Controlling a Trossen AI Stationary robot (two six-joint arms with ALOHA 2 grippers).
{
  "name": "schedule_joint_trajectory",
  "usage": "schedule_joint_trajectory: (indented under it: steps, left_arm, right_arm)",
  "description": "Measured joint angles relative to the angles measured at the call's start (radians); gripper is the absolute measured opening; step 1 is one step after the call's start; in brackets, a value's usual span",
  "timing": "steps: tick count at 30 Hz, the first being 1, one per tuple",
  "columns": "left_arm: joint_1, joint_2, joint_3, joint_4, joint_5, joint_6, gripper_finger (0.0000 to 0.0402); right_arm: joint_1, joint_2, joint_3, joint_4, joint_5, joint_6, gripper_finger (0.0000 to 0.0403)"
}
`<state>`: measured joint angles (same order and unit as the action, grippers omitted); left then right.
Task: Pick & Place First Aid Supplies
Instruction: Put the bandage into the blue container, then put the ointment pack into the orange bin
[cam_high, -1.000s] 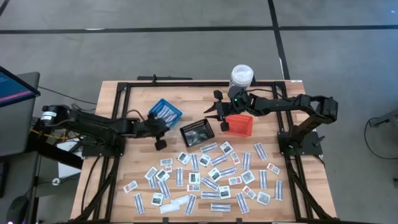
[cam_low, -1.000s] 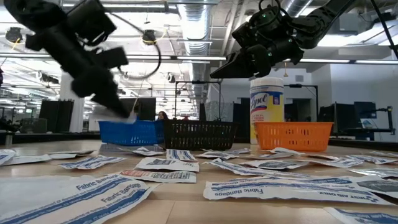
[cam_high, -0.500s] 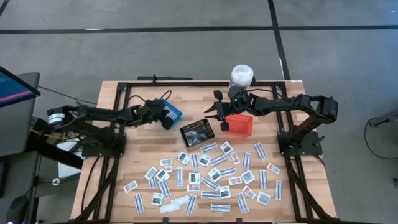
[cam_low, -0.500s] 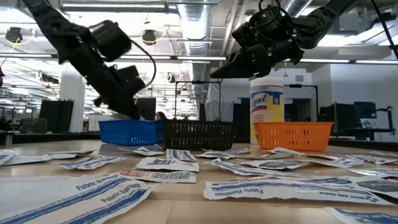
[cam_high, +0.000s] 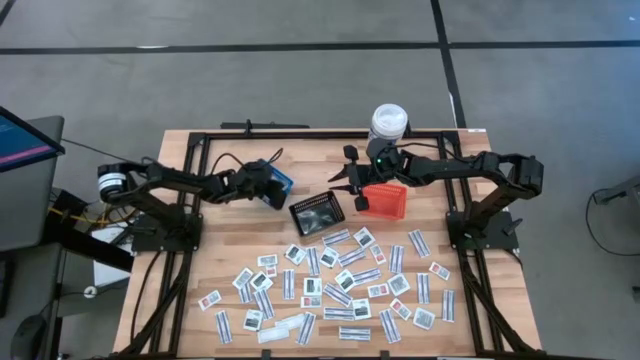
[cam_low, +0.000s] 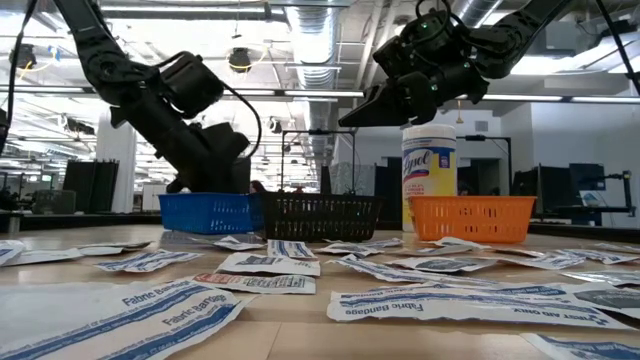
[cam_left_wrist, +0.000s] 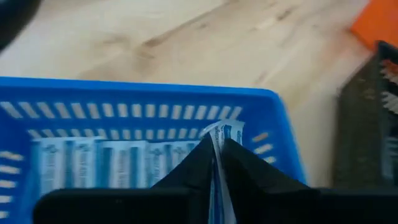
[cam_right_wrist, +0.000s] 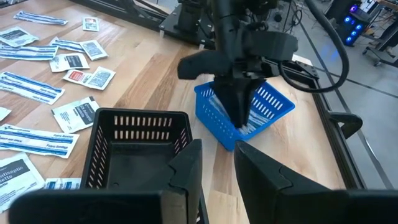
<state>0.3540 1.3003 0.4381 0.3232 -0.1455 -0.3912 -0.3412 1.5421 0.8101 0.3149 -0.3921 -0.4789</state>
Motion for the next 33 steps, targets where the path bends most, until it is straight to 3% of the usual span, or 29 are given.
schedule_joint_trajectory:
  steps: [15, 20, 25, 29, 33]
  left_arm:
    - [-0.006, -0.003, 0.0, -0.001, -0.005, 0.022, 0.0134]
    - [-0.018, -0.039, 0.0, -0.001, -0.007, 0.151, 0.0139]
    - [-0.066, -0.185, 0.0, 0.002, -0.004, 0.299, 0.0139]
    - [-0.132, -0.301, 0.0, -0.015, 0.129, 0.324, 0.0139]
    - [-0.222, -0.368, 0.0, -0.126, 0.217, 0.254, 0.0139]
  right_arm:
    - [0.0, 0.0, 0.0, 0.0, 0.0, 0.0, 0.0087]
    - [0.0, 0.0, 0.0, 0.0, 0.0, 0.0, 0.0087]
    - [0.0, 0.0, 0.0, 0.0, 0.0, -0.001, 0.0087]
    - [0.0, 0.0, 0.0, 0.0, 0.0, -0.001, 0.0087]
    - [0.0, 0.0, 0.0, 0.0, 0.0, -0.001, 0.0087]
